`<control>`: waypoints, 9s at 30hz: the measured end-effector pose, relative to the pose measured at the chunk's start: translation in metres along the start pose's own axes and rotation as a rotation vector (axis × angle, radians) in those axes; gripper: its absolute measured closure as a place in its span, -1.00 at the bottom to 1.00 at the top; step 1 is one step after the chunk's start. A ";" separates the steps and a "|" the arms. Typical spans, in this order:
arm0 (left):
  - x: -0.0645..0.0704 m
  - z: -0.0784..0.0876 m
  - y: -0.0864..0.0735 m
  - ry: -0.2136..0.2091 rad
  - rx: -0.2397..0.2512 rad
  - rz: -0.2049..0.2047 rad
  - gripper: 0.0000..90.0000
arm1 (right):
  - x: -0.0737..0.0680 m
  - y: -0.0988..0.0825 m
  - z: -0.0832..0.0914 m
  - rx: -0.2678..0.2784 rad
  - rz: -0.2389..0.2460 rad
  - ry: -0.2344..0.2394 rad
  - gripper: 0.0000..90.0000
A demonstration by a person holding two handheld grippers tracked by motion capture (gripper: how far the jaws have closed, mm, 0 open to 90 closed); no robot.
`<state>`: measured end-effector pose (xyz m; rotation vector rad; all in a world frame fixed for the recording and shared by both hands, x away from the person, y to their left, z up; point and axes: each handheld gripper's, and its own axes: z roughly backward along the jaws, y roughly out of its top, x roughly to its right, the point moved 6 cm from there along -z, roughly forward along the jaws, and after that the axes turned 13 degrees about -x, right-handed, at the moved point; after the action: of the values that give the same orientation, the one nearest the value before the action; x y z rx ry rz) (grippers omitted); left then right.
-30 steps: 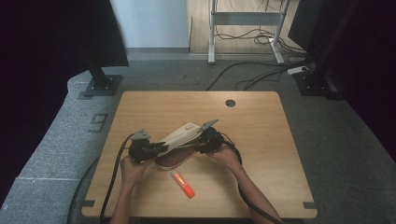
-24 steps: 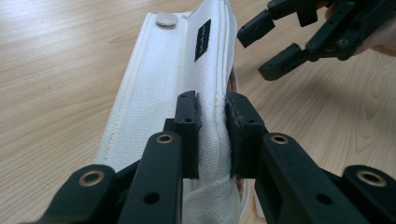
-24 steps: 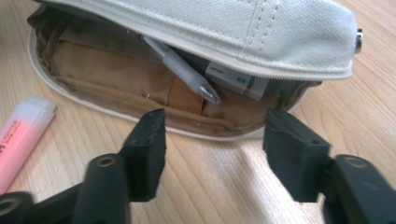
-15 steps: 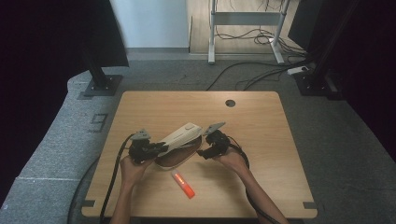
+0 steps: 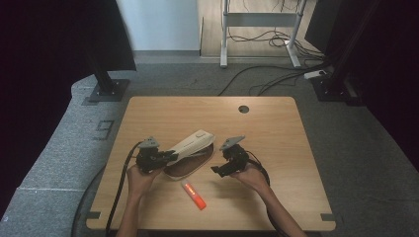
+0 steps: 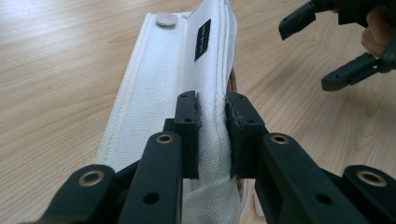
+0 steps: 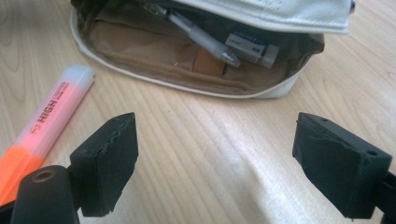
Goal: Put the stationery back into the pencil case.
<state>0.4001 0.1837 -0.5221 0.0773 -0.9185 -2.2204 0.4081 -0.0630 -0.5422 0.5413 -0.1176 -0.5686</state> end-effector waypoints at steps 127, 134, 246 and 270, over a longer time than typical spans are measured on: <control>0.005 0.002 0.001 0.001 -0.004 -0.008 0.70 | -0.074 -0.005 -0.015 -0.020 0.127 0.070 0.46; 0.005 0.002 0.001 0.000 -0.006 -0.010 0.70 | -0.062 0.004 -0.015 -0.026 0.124 0.048 0.46; 0.010 -0.005 -0.001 -0.034 -0.038 -0.008 0.62 | -0.023 0.044 -0.060 -0.047 0.103 -0.014 0.38; 0.022 -0.021 -0.012 -0.072 -0.089 -0.028 0.40 | 0.007 0.011 -0.044 -0.075 0.040 -0.061 0.30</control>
<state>0.3833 0.1628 -0.5410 -0.0309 -0.8606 -2.2999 0.4303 -0.0387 -0.5743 0.4482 -0.1637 -0.5482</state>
